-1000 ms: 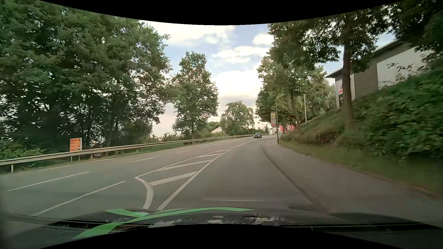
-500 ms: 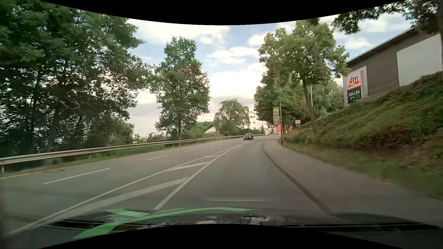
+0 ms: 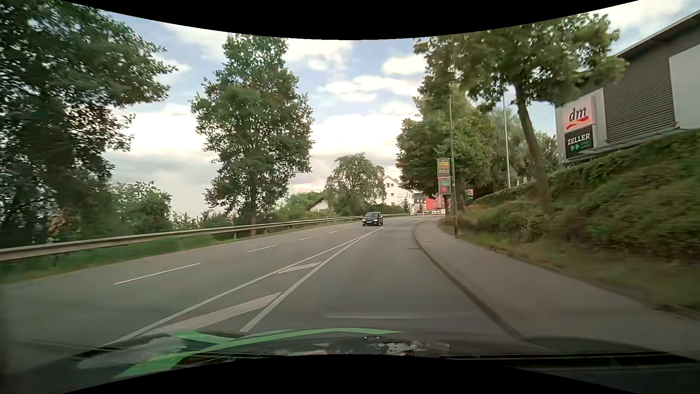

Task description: Follow the waypoints while adhering to traffic rules and regulations

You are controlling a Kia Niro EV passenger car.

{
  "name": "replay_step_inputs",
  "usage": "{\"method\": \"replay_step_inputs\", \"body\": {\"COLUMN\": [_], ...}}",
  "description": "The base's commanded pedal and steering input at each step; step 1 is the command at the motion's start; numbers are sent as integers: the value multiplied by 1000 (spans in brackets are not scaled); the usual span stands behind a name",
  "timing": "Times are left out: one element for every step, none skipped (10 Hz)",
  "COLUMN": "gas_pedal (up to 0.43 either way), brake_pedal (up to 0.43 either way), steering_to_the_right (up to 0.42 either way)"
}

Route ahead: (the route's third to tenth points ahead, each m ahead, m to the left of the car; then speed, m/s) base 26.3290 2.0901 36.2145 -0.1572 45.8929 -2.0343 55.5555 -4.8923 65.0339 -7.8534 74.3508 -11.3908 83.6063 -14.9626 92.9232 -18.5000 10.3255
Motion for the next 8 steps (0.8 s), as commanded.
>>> {"method": "replay_step_inputs", "body": {"gas_pedal": [169, 169, 169, 169, 169, 169, 169, 169], "brake_pedal": [0, 0, 0, 0, 0, 0, 0, 0], "steering_to_the_right": [22, 19, 17, 17, 17, 17, 17, 17]}}
